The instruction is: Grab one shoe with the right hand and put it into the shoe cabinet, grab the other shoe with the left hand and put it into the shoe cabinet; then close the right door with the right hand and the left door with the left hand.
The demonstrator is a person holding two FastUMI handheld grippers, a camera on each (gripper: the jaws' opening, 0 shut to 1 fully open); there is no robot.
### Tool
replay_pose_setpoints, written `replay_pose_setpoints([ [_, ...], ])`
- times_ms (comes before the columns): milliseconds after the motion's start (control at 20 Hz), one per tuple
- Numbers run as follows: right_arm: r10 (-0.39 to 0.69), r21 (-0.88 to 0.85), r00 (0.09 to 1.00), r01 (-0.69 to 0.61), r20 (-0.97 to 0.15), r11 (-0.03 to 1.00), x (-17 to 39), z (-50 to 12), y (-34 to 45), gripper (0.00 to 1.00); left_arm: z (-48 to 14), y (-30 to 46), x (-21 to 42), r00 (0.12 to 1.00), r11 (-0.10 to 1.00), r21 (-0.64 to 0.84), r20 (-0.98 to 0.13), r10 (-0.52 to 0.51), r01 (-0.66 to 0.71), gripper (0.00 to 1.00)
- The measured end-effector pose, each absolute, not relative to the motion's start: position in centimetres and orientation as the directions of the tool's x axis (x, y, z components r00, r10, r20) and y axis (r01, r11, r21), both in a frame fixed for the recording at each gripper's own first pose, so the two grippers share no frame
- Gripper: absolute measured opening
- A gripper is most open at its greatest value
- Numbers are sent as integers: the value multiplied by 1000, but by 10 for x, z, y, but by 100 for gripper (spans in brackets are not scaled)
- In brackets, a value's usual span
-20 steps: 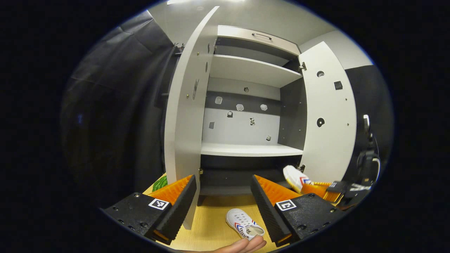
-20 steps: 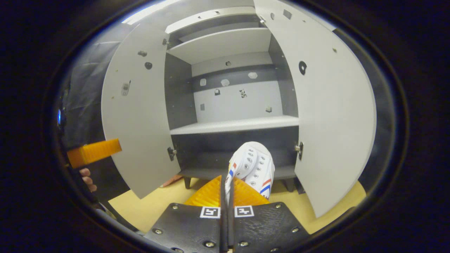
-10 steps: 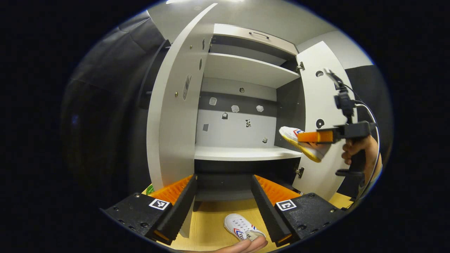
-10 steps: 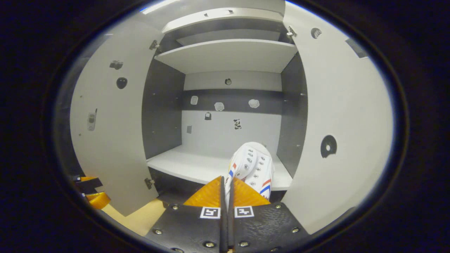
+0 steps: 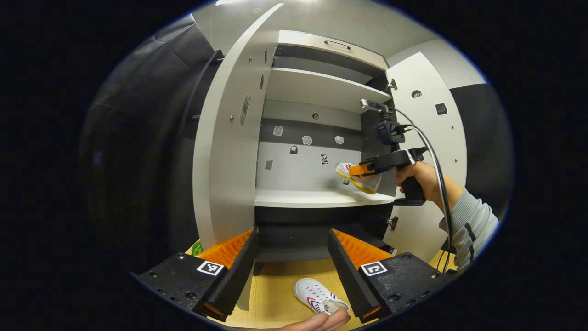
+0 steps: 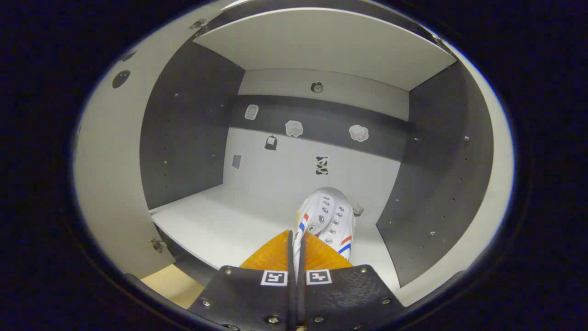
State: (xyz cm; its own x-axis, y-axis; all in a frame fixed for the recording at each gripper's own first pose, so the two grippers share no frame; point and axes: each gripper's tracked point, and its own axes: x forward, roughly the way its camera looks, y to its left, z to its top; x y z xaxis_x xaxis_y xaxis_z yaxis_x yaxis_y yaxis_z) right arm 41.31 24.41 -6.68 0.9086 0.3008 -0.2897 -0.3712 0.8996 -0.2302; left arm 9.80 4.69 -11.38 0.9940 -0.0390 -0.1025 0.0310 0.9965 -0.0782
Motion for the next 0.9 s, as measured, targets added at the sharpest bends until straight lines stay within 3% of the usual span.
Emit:
replay_pose_setpoints([
  [400, 182, -313, 929, -286, -321, 906, 452, -97, 223, 2, -111, 52, 88, 996, 995, -102, -91, -7, -3, 92],
  [500, 184, -313, 949, -262, -257, 913, 451, -78, 215, 25, -111, 53, 87, 996, 995, -98, -94, 8, -17, 94],
  [650, 180, -250, 963, -229, -201, 941, 431, -59, 204, 97, -112, 50, 84, 995, 994, -101, -102, 19, -29, 94],
  [900, 217, -139, 966, -237, -144, 962, 373, -39, 193, 97, -123, 43, 82, 991, 994, -95, -130, 35, -47, 94],
])
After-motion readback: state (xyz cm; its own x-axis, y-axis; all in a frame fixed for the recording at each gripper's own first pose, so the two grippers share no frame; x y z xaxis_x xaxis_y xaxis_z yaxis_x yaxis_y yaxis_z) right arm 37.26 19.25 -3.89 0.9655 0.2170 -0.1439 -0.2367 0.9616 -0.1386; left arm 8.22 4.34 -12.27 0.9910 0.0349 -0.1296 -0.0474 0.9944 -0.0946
